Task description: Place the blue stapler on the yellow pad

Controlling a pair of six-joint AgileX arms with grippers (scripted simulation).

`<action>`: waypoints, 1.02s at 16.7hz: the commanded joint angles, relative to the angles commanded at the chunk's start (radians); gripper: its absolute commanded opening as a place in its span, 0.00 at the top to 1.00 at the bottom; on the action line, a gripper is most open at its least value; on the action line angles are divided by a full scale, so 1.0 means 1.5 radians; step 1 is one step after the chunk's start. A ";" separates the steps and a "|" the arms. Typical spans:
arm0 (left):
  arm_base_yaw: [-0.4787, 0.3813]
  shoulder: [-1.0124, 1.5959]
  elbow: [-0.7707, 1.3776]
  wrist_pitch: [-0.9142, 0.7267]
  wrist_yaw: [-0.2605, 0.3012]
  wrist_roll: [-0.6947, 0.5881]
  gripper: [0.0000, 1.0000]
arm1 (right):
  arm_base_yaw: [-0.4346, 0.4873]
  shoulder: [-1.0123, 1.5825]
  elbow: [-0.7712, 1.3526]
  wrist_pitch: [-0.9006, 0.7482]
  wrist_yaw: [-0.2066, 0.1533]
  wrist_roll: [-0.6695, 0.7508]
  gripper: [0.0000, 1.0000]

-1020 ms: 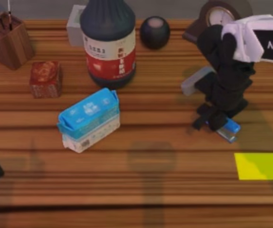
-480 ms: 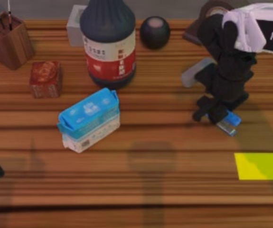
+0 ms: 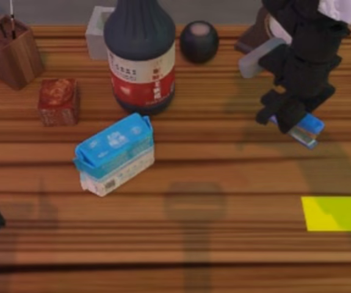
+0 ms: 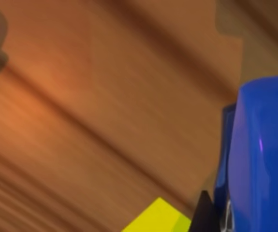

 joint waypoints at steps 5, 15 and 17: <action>0.000 0.000 0.000 0.000 0.000 0.000 0.00 | -0.004 -0.002 -0.006 0.003 0.000 -0.008 1.00; 0.000 0.000 0.000 0.000 0.000 0.000 0.00 | -0.053 -0.169 -0.229 0.051 -0.007 -0.386 1.00; 0.000 0.000 0.000 0.000 0.000 0.000 0.00 | -0.065 -0.211 -0.287 0.063 -0.009 -0.486 1.00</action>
